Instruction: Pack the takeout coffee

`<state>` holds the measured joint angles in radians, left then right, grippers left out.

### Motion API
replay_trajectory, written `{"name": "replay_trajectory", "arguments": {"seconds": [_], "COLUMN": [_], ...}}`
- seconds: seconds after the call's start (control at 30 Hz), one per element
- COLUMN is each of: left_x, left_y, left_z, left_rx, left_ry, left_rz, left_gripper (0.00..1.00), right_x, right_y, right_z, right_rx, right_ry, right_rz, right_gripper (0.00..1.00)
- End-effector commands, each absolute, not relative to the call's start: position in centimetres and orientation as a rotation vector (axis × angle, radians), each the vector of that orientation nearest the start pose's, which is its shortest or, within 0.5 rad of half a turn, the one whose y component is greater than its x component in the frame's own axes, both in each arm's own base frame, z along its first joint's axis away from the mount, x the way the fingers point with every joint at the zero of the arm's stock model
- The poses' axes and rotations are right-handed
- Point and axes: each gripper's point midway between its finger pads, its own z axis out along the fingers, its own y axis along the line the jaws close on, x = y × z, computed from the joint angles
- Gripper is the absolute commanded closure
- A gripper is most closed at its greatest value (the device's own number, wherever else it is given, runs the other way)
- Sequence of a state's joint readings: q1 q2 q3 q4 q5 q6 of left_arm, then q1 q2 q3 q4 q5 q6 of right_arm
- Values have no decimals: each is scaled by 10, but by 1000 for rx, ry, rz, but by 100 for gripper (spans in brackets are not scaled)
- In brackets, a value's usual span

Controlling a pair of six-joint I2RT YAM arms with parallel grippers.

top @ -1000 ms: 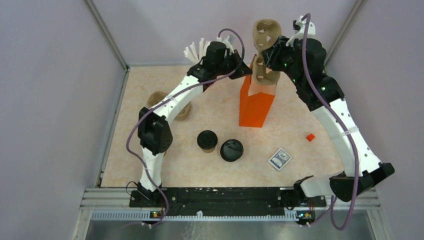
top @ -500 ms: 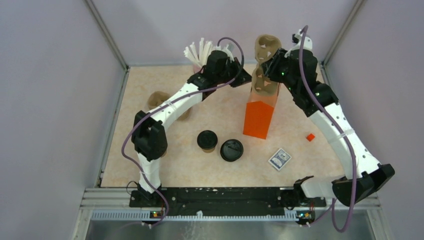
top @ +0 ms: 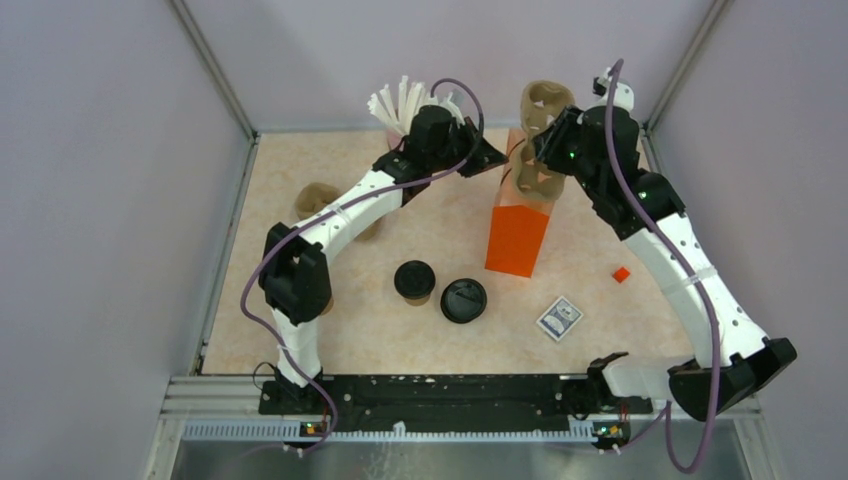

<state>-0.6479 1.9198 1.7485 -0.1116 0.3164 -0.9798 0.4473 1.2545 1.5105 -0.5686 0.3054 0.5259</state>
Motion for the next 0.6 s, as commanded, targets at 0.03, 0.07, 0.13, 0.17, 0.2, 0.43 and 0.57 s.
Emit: {"name": "replay_trajectory", "arguments": {"seconds": [0.03, 0.07, 0.13, 0.17, 0.2, 0.43, 0.57], "left_x": [398, 398, 397, 397, 397, 396, 396], "left_y": [-414, -413, -414, -414, -414, -414, -414], "left_z": [330, 330, 328, 326, 327, 330, 330], "left_rx": [-61, -61, -59, -60, -59, -52, -51], "left_ry": [1997, 1998, 2001, 2005, 2004, 1999, 2002], "left_rz": [-1425, -1427, -1430, -1431, -1435, -1442, -1449], "left_gripper": [100, 100, 100, 100, 100, 100, 100], "right_x": [350, 349, 349, 349, 349, 345, 343], "right_y": [131, 132, 136, 137, 136, 126, 124], "right_z": [406, 410, 417, 418, 419, 408, 387], "right_rx": [268, 266, 257, 263, 273, 320, 341], "right_ry": [1758, 1744, 1723, 1722, 1720, 1752, 1819], "right_rz": [438, 450, 480, 490, 493, 442, 412], "right_gripper": [75, 76, 75, 75, 75, 75, 75]}}
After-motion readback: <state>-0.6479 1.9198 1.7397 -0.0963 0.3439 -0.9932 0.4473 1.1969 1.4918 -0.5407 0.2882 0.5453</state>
